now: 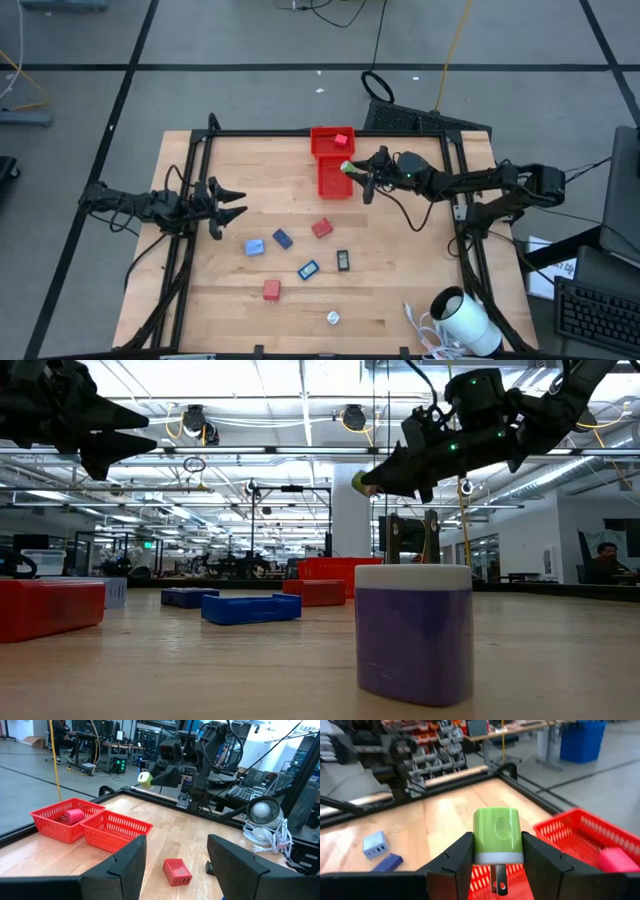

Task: Pick & Place Office items
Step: Put the green charger adapter into the top red bin

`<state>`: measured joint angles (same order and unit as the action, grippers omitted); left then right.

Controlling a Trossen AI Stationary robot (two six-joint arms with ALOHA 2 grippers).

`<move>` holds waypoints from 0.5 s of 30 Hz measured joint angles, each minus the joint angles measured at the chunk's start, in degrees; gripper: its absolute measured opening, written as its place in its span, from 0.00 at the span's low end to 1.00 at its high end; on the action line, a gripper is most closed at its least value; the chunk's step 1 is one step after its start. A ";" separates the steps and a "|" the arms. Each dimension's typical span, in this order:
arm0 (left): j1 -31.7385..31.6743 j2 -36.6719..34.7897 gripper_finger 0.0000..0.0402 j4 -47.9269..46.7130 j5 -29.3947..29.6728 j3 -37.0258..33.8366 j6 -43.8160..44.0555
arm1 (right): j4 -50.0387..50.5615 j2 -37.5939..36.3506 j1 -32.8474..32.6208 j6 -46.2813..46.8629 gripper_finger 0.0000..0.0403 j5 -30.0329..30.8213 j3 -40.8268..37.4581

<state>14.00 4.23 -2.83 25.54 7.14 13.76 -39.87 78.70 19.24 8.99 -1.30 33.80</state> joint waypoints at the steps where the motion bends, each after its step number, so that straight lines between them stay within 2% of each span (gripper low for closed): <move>1: 0.02 -0.02 0.53 0.00 0.00 0.00 0.00 | 0.81 0.00 0.23 0.22 0.34 -0.02 0.00; 10: 0.00 0.00 0.53 0.00 0.02 0.00 0.00 | 5.36 0.00 0.66 0.83 0.34 0.08 0.00; 15: 0.02 0.00 0.53 0.00 0.00 0.00 0.00 | 5.56 0.00 0.86 0.82 0.34 3.08 0.00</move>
<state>14.02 4.23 -2.83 25.54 7.14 13.76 -34.31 78.70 20.10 9.80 1.78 33.80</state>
